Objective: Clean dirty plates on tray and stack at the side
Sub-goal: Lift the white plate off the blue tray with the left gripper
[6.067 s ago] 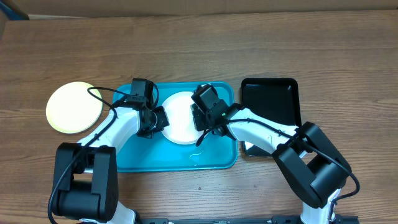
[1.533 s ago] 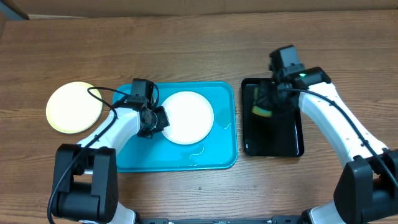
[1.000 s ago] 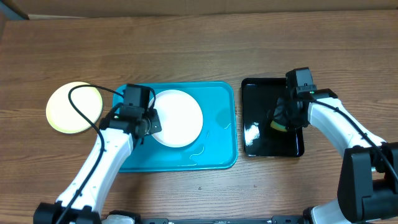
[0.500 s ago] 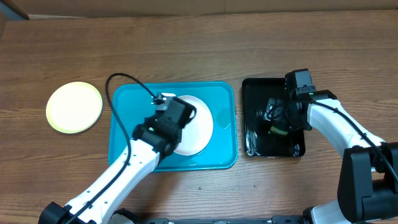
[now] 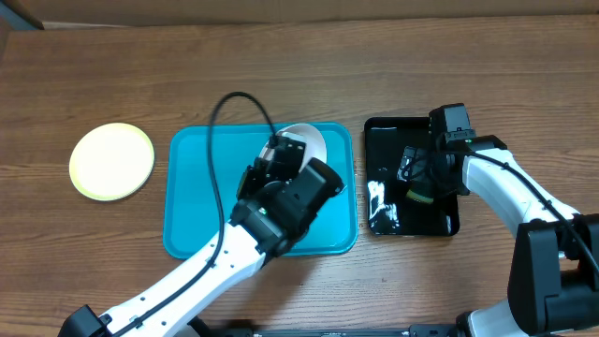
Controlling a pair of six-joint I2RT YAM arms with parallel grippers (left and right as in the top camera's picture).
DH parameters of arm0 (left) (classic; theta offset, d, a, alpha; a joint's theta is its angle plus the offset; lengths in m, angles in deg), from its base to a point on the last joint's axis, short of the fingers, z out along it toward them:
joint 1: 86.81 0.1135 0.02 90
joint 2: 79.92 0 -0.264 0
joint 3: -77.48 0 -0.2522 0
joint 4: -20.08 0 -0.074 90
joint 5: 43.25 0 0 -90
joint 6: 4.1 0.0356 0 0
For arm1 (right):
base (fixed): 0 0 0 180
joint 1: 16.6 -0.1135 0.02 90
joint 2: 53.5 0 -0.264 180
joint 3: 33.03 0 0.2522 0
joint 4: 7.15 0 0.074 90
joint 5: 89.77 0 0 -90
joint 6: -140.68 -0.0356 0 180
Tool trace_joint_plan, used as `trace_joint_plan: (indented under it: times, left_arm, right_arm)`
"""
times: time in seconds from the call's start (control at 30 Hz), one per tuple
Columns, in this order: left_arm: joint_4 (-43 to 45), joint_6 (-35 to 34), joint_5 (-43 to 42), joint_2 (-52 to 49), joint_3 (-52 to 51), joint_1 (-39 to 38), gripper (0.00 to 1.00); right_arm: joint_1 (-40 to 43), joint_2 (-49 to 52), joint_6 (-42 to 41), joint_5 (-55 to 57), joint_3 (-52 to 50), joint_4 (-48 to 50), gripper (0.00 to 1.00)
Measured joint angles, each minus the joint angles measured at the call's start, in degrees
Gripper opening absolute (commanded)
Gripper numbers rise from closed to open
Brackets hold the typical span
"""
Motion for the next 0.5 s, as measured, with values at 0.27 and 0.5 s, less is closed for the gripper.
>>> trace_joint_plan:
  times: [0.27, 0.5]
  left_arm:
    - [3.30, 10.10, 14.64, 0.00, 0.35, -7.61, 0.04]
    - [6.71, 15.93, 21.84, 0.00, 0.42, -12.79, 0.04]
  right_arm:
    - [0.00, 0.00, 0.02, 0.00, 0.00, 0.02, 1.00]
    - [0.00, 0.00, 0.02, -0.02, 0.00, 0.02, 1.00]
